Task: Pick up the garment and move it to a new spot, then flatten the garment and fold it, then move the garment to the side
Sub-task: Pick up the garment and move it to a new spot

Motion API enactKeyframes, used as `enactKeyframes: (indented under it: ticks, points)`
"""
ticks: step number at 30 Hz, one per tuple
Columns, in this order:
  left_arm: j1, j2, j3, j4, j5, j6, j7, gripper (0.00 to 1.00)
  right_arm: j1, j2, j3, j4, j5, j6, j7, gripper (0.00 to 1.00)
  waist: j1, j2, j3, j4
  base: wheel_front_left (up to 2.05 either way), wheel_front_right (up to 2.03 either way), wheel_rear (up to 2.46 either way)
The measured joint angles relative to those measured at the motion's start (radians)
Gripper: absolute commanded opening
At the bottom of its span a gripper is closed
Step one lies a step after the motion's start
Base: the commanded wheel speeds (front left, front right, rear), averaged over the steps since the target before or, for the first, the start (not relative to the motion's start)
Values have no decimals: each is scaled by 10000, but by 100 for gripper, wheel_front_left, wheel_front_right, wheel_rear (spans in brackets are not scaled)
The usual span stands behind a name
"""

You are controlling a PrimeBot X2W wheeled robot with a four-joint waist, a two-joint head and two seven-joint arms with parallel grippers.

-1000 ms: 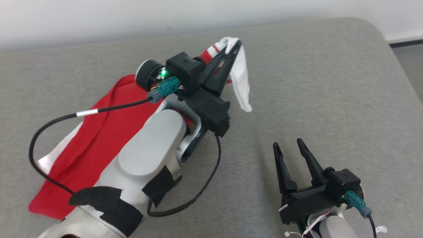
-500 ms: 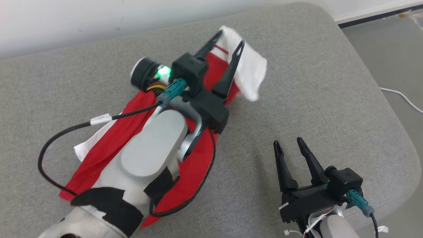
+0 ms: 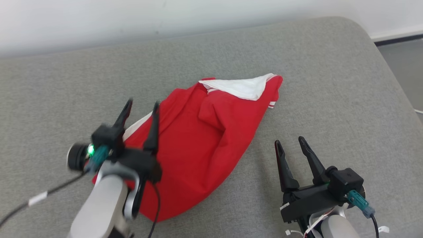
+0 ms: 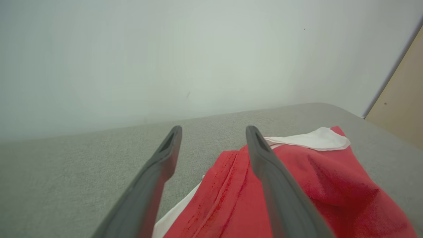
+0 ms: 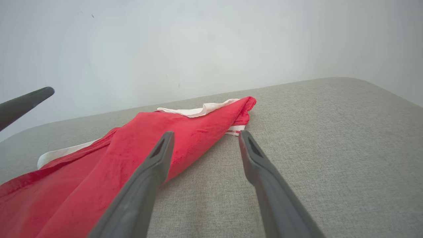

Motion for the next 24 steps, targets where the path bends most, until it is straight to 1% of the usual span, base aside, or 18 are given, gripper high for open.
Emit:
enactKeyframes:
  ticks: [3,5,8,12,14,15,21,24]
  points:
    - [1284,54,918,-723,303,73,2,100,80,-8,-27,13,-25,0,0,100,-1,0,-194,218,0,0,0]
    - [2052,46,1423,-1204,602,44,0,100,183,-8,-31,31,-29,0,0,100,-1,0,-324,365,0,0,0]
    - [3211,13,2057,-1868,1068,-113,0,100,268,0,19,84,-35,-2,0,100,-1,-1,-551,544,0,0,0]
    - [4659,-180,2778,-2552,1639,-293,2,100,434,-4,42,163,-115,0,0,100,-1,0,-837,751,0,0,0]
    - [5590,-341,3452,-3068,2000,-374,0,100,525,0,100,205,-236,-2,0,100,-2,-1,-1050,869,0,0,0]
    - [5894,-391,3630,-3193,2134,-412,0,100,574,-2,94,219,-276,0,0,100,-2,-1,-1120,904,0,0,0]
    - [6966,-871,4794,-3659,2395,-466,0,100,829,0,-27,268,-424,0,0,100,-2,-1,-1438,1104,0,0,0]
    - [7210,-1039,5056,-3791,2531,-550,0,100,896,-4,-121,320,-472,0,0,100,-2,0,-1566,1188,0,0,0]
